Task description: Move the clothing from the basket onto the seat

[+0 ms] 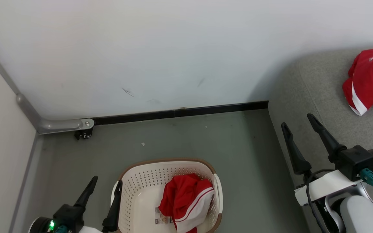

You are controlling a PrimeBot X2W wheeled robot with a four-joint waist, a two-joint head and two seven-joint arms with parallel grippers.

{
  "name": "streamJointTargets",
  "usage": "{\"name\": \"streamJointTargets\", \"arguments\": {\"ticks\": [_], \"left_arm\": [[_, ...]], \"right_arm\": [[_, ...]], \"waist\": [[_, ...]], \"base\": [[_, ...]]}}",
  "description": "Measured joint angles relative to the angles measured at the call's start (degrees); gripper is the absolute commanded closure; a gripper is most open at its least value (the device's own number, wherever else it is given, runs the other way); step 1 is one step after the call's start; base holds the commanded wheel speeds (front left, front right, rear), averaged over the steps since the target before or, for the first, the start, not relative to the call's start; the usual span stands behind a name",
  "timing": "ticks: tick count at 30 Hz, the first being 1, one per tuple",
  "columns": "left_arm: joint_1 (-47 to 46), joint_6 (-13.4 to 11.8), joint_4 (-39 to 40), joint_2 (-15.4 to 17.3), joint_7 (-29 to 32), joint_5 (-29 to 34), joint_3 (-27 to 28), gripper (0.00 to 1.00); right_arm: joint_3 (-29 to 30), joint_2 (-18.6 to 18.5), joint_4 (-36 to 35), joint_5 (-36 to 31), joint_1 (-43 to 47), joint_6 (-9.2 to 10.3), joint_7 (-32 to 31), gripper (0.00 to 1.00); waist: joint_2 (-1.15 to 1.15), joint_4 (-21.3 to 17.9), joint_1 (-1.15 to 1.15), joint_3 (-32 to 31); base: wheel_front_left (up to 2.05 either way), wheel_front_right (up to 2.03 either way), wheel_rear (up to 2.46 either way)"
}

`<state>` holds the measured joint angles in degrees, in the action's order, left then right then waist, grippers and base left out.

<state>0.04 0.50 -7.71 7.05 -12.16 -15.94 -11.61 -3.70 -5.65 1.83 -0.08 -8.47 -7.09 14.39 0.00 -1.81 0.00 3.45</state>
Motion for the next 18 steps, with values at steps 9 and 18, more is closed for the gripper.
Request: {"name": "streamJointTargets", "arguments": {"ticks": [9,18], "left_arm": [[-3.1,1.3,-1.1,-1.3,1.1,0.3,-2.2,0.0],[-6.5,2.8,-4.0,-1.7,3.0,-0.3,-3.7,0.0]], "right_arm": [[0.1,0.0,-1.9,0.0,-0.3,0.0,0.0,0.0],[-0.3,0.4,-4.8,0.1,-4.8,0.0,0.1,0.0]], "waist": [[0.0,-1.7,0.0,2.8],[0.0,-3.6,0.0,7.0]], "base": [[0.0,0.0,0.0],[0.0,0.0,0.0]]}}
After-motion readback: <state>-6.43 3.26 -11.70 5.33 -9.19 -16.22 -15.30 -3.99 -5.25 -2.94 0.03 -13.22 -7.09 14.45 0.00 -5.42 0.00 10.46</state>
